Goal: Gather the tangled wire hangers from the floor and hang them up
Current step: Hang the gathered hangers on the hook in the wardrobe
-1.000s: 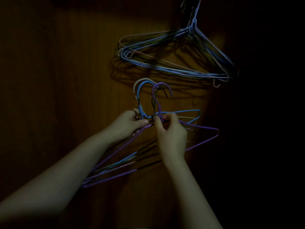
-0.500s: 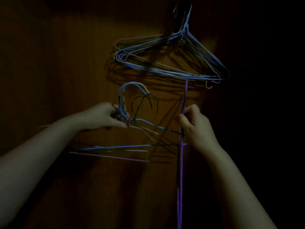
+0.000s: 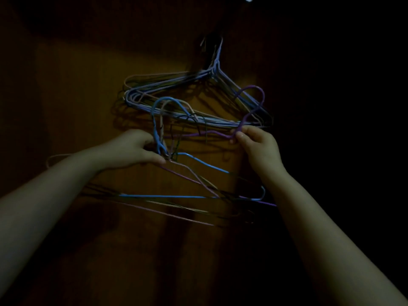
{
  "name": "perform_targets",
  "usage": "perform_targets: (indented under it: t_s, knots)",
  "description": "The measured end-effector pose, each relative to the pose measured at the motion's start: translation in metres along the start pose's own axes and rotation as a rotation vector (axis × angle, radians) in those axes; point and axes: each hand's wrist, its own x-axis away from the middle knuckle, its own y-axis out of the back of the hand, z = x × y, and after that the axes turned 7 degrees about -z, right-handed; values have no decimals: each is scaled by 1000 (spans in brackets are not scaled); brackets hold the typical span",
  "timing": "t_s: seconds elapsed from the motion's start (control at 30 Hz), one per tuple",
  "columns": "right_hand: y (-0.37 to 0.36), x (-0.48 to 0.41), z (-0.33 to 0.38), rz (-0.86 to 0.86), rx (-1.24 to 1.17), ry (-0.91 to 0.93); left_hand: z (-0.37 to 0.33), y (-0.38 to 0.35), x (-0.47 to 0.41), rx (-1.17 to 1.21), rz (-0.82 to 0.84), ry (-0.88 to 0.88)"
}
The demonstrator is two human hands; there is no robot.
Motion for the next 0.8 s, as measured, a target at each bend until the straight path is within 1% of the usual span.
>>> perform_targets:
  t_s: [0.07, 0.1, 0.17, 0.23, 0.33, 0.47, 0.6, 0.7, 0.8]
  knots:
    - [0, -21, 0, -72, -50, -30, -8, 4, -9, 37, -73, -11]
    - [1, -32, 1, -112, -50, -28, -8, 6, -16, 53, -76, -20]
    - [2, -59, 5, -183, -43, -22, -15, 12, -25, 59, -142, -45]
    - [-1, -87, 11, -209, -31, -29, -17, 19, -36, 43, -218, -59]
    - [-10, -125, 20, -188, 3, -29, -20, 29, -50, 9, -299, -73]
    - [-23, -168, 31, -197, -24, -39, -24, 41, -62, 38, -320, -64]
    - [-39, -190, 42, -148, -53, -57, -27, 48, -66, 80, -354, -63]
    - [-50, -197, 47, -110, 12, -45, -20, 50, -70, 34, -357, -41]
    - [-57, -200, 43, -112, 92, -44, -16, 51, -72, 6, -337, -25]
